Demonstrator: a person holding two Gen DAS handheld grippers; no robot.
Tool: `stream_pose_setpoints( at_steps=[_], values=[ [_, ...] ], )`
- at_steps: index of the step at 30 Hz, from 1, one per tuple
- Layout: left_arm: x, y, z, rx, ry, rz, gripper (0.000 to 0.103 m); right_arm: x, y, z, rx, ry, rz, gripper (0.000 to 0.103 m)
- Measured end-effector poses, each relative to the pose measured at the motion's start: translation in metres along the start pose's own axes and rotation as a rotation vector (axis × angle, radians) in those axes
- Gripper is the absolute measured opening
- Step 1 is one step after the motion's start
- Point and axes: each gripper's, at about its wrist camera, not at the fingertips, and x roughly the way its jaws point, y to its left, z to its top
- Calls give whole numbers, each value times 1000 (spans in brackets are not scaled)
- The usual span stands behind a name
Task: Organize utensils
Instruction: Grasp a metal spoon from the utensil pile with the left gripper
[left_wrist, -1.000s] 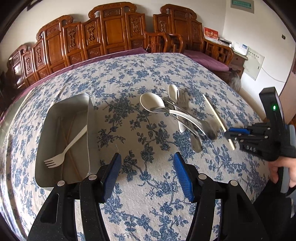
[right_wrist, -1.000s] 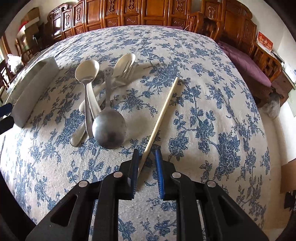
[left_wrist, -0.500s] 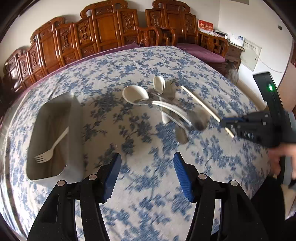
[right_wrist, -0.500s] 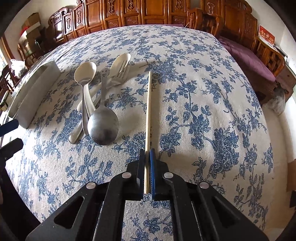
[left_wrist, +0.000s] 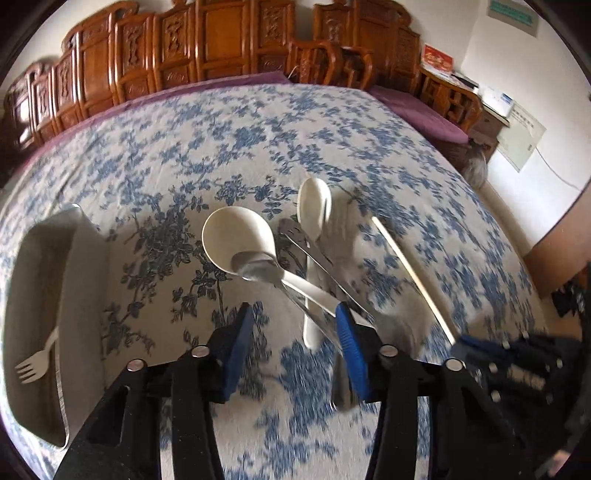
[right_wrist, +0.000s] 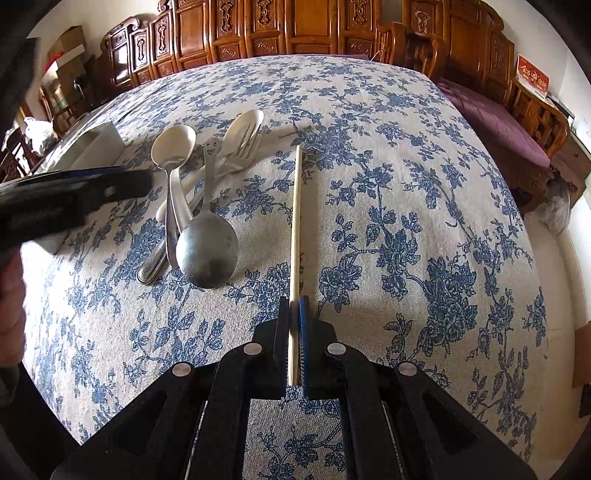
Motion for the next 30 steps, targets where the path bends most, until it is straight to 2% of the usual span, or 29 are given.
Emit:
stream_pose_setpoints(
  at_steps=[2,10,12,18,21,30],
  values=[
    [12,4,4,-21,25,-2,29,0,-2,0,13,2,12,6],
    [25,14,4,-87,40,-64,24,1,-5,1,26,3,27,6],
    [25,12,4,-86,39,-71,20,0,-4,1,21,3,20,6],
    [22,8,3,-64,33,-83,0,0,3,0,-6,2,-15,6],
    [16,8,0,-57,25,-106,0,-2,4,-1,-14,6,-23,6],
    [-7,14,3,-29,3,-84,0,-5,7,-5,-14,14,-38,6]
  ],
)
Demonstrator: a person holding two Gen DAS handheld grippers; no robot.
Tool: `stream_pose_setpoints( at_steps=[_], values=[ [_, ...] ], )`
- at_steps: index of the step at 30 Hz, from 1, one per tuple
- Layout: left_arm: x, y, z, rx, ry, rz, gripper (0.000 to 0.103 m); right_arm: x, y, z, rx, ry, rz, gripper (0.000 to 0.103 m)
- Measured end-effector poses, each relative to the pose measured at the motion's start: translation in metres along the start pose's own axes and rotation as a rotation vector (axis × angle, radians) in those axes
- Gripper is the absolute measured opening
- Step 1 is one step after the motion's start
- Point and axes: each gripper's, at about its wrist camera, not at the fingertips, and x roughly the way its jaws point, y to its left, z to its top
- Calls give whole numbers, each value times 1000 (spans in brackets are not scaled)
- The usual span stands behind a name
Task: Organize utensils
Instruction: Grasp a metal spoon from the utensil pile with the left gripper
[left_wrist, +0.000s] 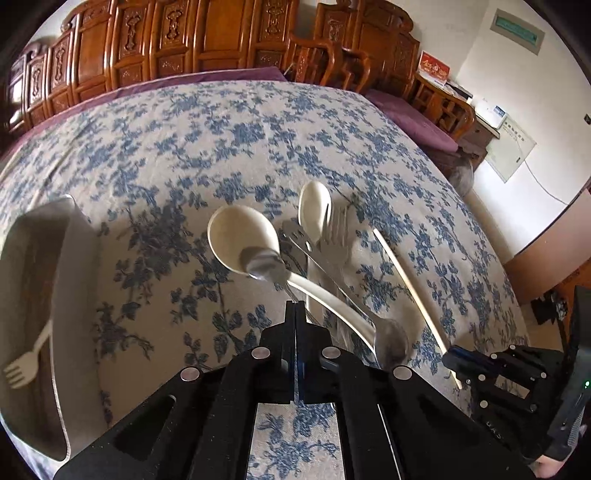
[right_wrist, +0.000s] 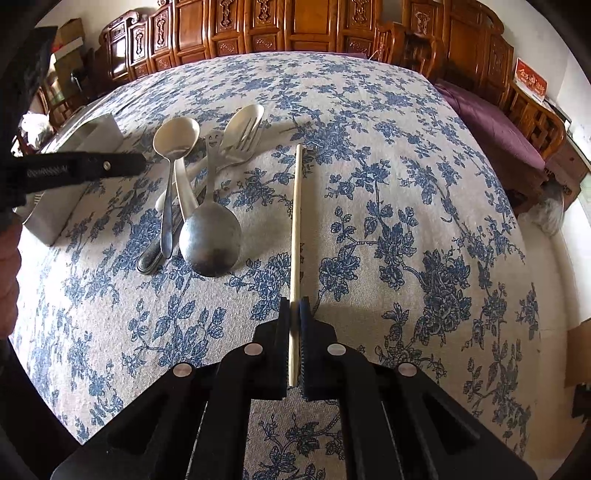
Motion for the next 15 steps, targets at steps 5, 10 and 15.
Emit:
stream_pose_setpoints(
  at_steps=[5,10,15],
  values=[
    [12,8,1,-56,34,-35,13,0,-1,0,-3,-3,3,6],
    [24,3,0,-57,52,-32,13,0,-3,-1,-1,-8,13,6],
    [32,3,0,-66,67,-26,13,0,-3,-1,-4,-11,12,6]
  ],
)
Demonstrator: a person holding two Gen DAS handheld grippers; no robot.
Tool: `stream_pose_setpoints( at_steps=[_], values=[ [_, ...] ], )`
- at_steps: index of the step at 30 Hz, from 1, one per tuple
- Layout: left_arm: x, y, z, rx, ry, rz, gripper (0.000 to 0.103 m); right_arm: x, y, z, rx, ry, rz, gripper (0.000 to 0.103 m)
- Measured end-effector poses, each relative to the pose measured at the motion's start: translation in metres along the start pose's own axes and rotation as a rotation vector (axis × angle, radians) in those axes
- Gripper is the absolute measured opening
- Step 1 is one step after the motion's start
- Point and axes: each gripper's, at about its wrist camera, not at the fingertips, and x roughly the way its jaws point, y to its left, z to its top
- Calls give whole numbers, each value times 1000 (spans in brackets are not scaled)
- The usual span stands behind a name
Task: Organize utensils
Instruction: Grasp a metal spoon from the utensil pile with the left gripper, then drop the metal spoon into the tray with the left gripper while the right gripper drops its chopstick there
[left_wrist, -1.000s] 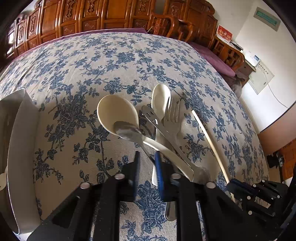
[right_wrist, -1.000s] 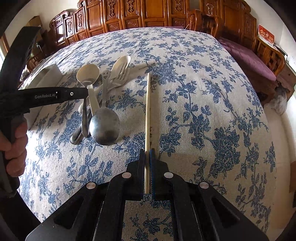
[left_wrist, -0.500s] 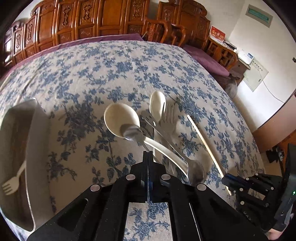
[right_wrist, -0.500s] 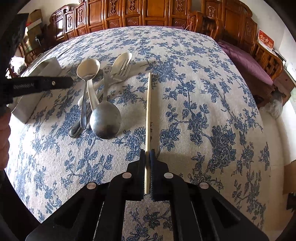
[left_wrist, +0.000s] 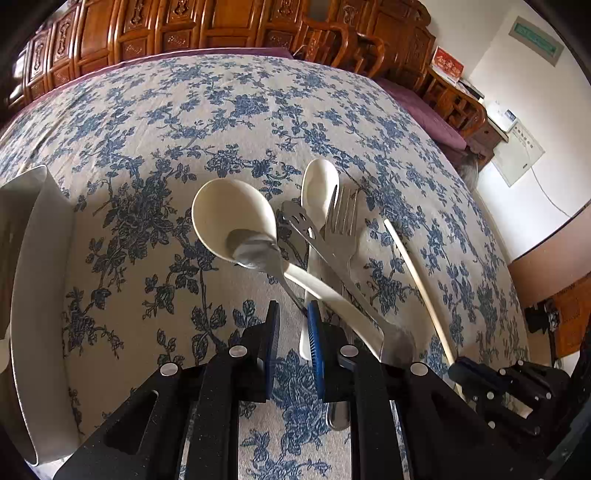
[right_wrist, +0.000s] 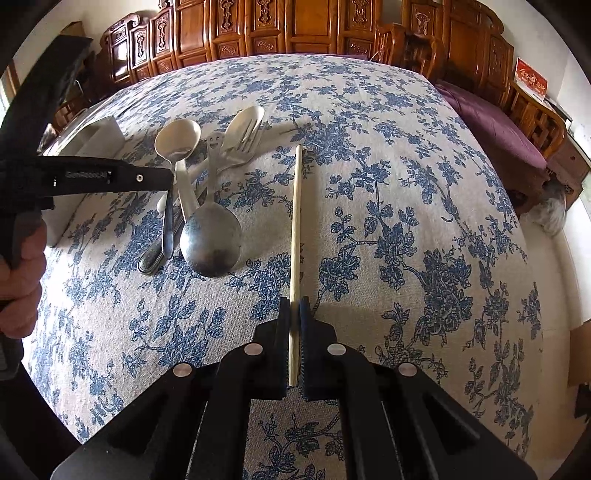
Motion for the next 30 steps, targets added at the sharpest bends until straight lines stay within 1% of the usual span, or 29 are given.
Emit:
stream_pose_setpoints(
  at_steps=[5,7,9,10,11,12,15,16,21,28,30],
  values=[
    [4,-3,6,2,6,3,13,0,0,0,4,-1,3,6],
    [6,-1,9,-13,7,-1,13,0,0,-1,4,-1,3,6],
    [8,3,10,-44,9,-21,14,0,0,-1,4,-1,4,6],
    [9,5,11,-56,12,-31,13,0,0,-1,4,-1,4,6],
    [10,5,11,-59,11,-41,10,0,0,-1,5,-1,5,6],
    [10,5,10,-58,9,-41,9,0,0,-1,4,-2,4,6],
    [6,4,9,-49,-4,-30,3,0,0,-1,3,-2,2,6],
    [4,3,9,-44,-8,-32,1,0,0,-1,3,-2,0,6],
    [-8,5,5,-26,-17,-18,1,0,2,0,1,-2,-7,6],
    [-47,16,3,-11,-70,-25,1,-4,7,2,-18,-22,-22,6],
    [-59,19,3,2,-86,-17,1,-8,10,4,-24,-33,-23,6]
  ],
)
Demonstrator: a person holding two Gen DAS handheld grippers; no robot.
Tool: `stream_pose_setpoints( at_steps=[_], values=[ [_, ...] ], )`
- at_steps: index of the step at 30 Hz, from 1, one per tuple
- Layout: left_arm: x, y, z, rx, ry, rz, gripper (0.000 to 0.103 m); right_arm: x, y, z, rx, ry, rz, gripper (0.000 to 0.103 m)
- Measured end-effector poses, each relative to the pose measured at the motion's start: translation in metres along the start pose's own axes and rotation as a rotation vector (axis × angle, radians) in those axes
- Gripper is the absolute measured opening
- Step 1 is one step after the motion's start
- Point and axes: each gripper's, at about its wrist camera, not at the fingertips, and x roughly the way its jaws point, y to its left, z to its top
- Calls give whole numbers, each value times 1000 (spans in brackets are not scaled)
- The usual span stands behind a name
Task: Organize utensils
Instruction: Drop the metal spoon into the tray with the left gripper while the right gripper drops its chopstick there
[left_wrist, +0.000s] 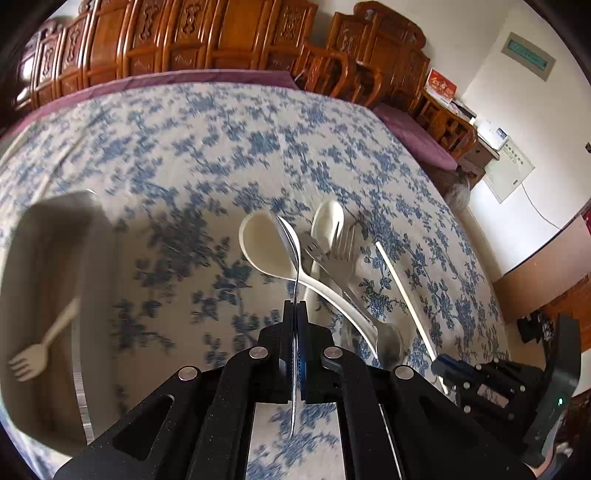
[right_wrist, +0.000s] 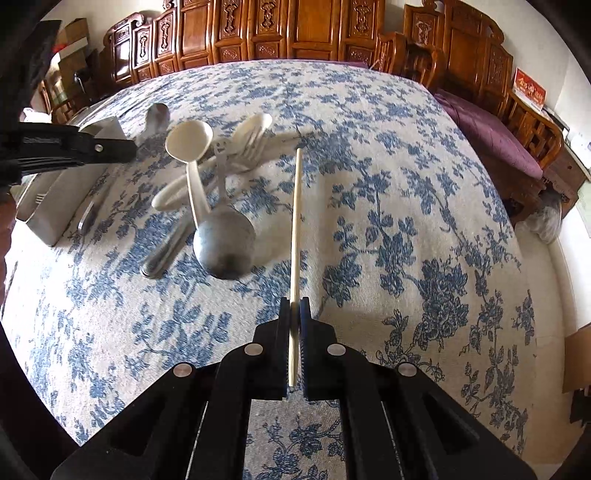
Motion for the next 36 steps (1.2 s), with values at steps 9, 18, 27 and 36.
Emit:
stream_pose_setpoints(
  at_steps=[9,18,27,36],
  values=[
    [-46,35,0,30,-53,37,1,-22,21,18,-9,-52,3,6],
    [-76,93,-2,1,-73,89,1,-45,87,37,-86,-112,48,6],
    [-73,150,-6,-57,-39,145,1,-57,143,51,-134,-134,108,6],
    [-62,172,-11,-74,-12,178,1,-60,176,56,-160,-131,147,6]
  ],
)
